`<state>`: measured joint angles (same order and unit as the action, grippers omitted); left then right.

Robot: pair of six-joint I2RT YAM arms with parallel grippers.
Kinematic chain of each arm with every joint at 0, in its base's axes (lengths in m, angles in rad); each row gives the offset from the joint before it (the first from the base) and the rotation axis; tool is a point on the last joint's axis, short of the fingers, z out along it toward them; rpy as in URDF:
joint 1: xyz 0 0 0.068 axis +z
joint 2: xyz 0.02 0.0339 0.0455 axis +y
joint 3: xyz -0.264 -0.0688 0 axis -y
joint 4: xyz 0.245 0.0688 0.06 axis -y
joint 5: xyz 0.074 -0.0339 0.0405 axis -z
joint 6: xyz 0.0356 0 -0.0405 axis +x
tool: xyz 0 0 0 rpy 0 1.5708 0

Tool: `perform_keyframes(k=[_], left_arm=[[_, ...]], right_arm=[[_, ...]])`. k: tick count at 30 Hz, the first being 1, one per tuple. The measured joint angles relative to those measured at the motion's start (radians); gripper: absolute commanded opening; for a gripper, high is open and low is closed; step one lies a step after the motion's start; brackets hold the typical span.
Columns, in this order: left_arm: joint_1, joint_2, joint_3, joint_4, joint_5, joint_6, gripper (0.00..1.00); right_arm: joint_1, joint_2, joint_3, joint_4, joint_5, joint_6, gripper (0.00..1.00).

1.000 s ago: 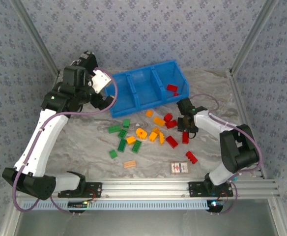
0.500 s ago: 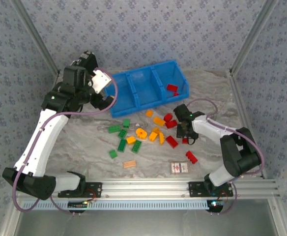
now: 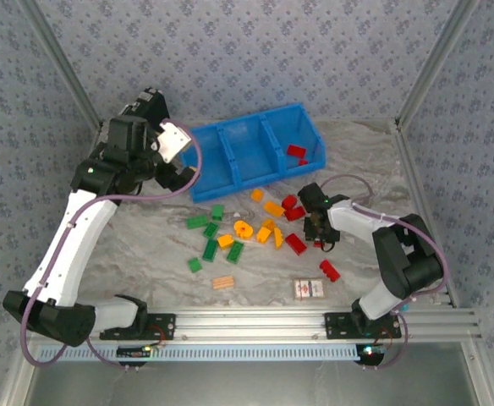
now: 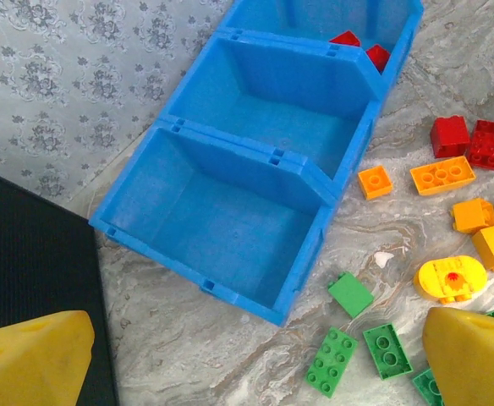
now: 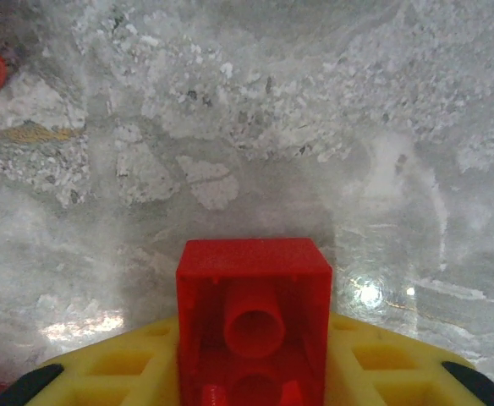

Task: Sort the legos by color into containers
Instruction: Pick up the lego from the middle-right of the table.

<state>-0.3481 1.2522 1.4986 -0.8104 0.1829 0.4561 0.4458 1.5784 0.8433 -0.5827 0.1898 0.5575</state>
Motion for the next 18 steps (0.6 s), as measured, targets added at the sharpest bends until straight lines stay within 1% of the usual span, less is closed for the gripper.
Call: perform_keyframes(k=[6,10,16,18], left_arm=[[0.000,-0.011,0.000,0.000,0.003,0.000,1.00],[0.000,-0.021,-0.006,0.004,0.003,0.000,1.00],[0.000,-0.033,-0.019,0.007,-0.001,0.000,1.00],[0.000,-0.033,-0.019,0.007,-0.005,0.000,1.00]], right_arm=[[-0.008,0.003,0.013,0.000,-0.011,-0.032,0.33],[-0.039,0.030,0.068,0.014,-0.035,-0.080,0.29],[-0.082,0.084,0.221,0.021,-0.045,-0.174,0.27],[-0.089,0.116,0.324,0.016,-0.044,-0.216,0.27]])
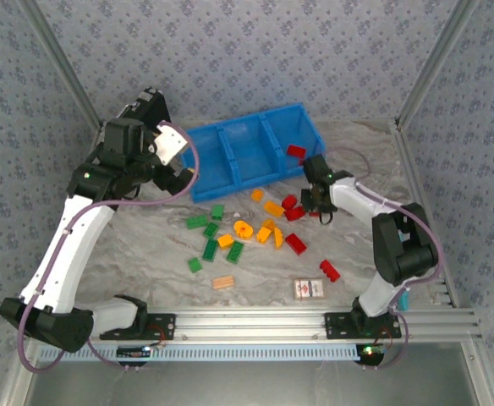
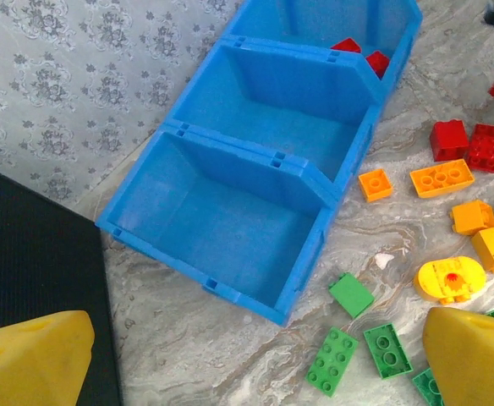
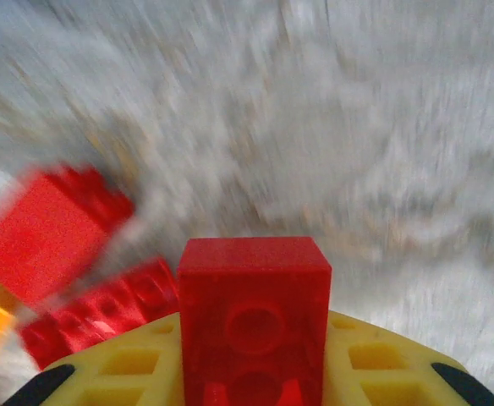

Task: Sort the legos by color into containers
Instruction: Pick up the lego from the middle-right of the table, then place the lego in the container.

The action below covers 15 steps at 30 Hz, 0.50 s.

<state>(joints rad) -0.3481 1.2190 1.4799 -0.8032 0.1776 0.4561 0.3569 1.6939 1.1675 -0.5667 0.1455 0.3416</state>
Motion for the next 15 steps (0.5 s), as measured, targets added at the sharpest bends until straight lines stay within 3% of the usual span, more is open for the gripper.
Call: perform_keyframes(k=[8,15], left_arm=[[0.000,0.001,0.000,0.000,-0.011,0.000,1.00],[0.000,0.010,0.000,0.000,-0.011,0.001,1.00]], right_arm=[[-0.045,0.175,0.369,0.093,-0.008,-0.111,0.29],[-0.082,0.455,0.632,0.146,-0.032,-0.132,0.30]])
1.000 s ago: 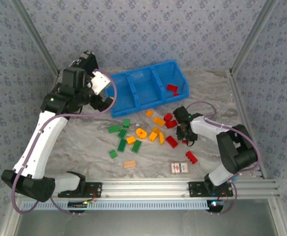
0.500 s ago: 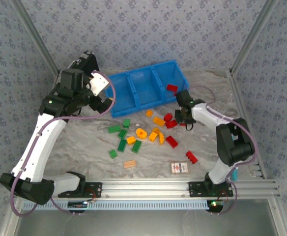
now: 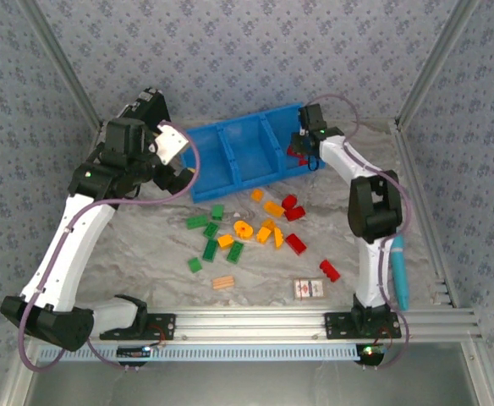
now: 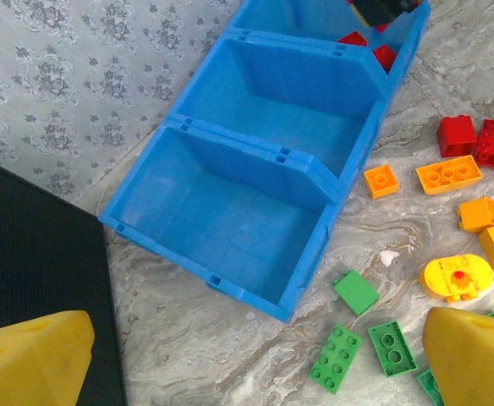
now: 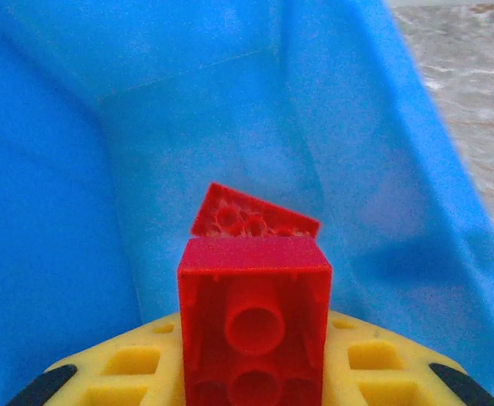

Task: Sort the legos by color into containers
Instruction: Place the lego in the container.

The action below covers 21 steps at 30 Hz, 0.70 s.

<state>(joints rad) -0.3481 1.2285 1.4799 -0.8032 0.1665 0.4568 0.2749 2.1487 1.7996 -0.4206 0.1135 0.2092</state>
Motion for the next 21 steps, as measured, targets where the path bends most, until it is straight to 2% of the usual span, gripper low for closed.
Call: perform_keyframes(k=[4,8,17,18,20,21], left_arm=[[-0.001,0.010,0.000,0.000,0.000,0.007,1.00],[-0.002,0.020,0.000,-0.001,0.000,0.008,1.00],[-0.002,0.050,0.019,-0.006,0.000,0.014,1.00],[-0.002,0.051,0.020,-0.006,0.000,0.014,1.00],[-0.002,0.052,0.021,-0.007,0.000,0.014,1.00],[-0.002,0.052,0.021,-0.007,0.000,0.014,1.00]], right_arm=[[0.000,0.093,0.082,-0.007,-0.006,0.007,0.34],[0.000,0.133,0.145,-0.012,-0.016,0.012,0.50],[0.002,0.143,0.201,-0.007,-0.029,-0.017,0.62],[0.002,0.143,0.202,-0.009,-0.029,-0.022,0.65],[0.003,0.138,0.200,-0.008,-0.029,-0.035,0.80],[0.002,0.130,0.188,-0.001,-0.028,-0.042,0.99]])
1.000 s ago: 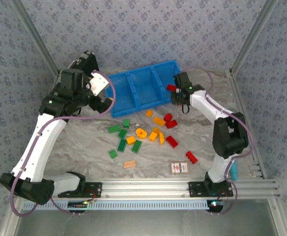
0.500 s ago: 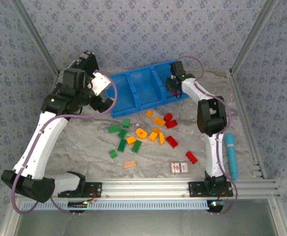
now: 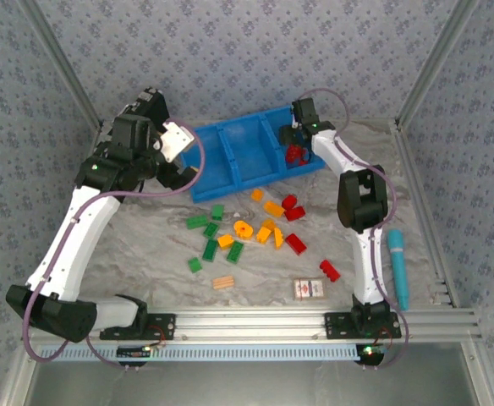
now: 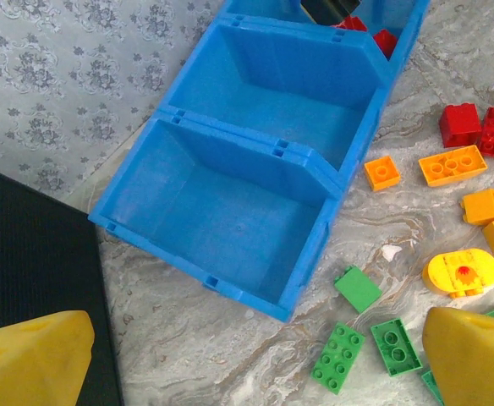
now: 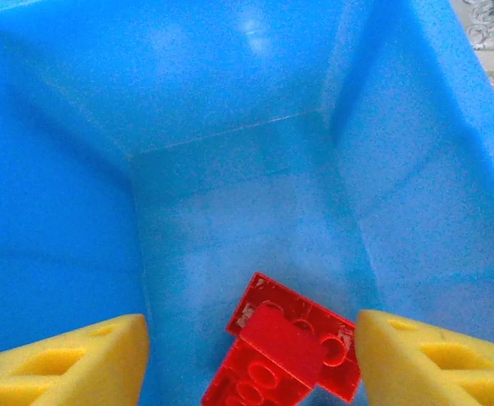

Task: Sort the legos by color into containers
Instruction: Place the lego in the container.

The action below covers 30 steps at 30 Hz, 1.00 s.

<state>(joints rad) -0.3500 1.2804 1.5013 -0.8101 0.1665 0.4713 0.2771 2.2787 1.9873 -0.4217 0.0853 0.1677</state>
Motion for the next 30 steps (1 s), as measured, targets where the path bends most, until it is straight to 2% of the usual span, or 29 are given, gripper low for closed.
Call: perform_keyframes(k=[4,7,9,14,17,20,23,26,28,30], left_arm=[[0.000,0.000,0.000,0.002,-0.006,0.010,1.00],[0.000,0.000,-0.001,0.006,-0.018,0.011,1.00],[0.000,-0.001,-0.001,0.013,-0.026,0.008,1.00],[0.000,-0.005,0.000,0.027,-0.029,-0.008,1.00],[0.000,-0.018,0.000,0.028,-0.025,-0.016,1.00],[0.000,-0.039,0.000,0.029,-0.016,-0.024,1.00],[0.000,-0.066,-0.001,0.029,0.002,-0.032,1.00],[-0.006,-0.108,-0.011,0.045,0.005,-0.043,1.00],[-0.006,-0.139,-0.022,0.056,0.005,-0.051,1.00],[-0.006,-0.168,-0.029,0.061,0.005,-0.061,1.00]], right_arm=[[-0.003,-0.094,-0.078,0.019,-0.048,-0.025,0.99],[0.014,-0.187,-0.097,0.012,-0.026,-0.061,0.99],[0.035,-0.241,-0.079,-0.005,0.058,-0.083,0.99],[0.146,-0.354,-0.054,-0.024,0.357,-0.160,0.99],[0.214,-0.405,-0.056,-0.089,0.433,-0.214,0.99],[0.214,-0.489,-0.137,-0.143,0.352,-0.225,0.99],[0.117,-0.603,-0.274,-0.168,0.212,-0.186,0.99],[0.037,-0.712,-0.399,-0.206,0.171,-0.163,0.97],[0.039,-0.748,-0.421,-0.275,0.169,-0.142,0.95],[0.068,-0.795,-0.473,-0.325,0.143,-0.112,0.99]])
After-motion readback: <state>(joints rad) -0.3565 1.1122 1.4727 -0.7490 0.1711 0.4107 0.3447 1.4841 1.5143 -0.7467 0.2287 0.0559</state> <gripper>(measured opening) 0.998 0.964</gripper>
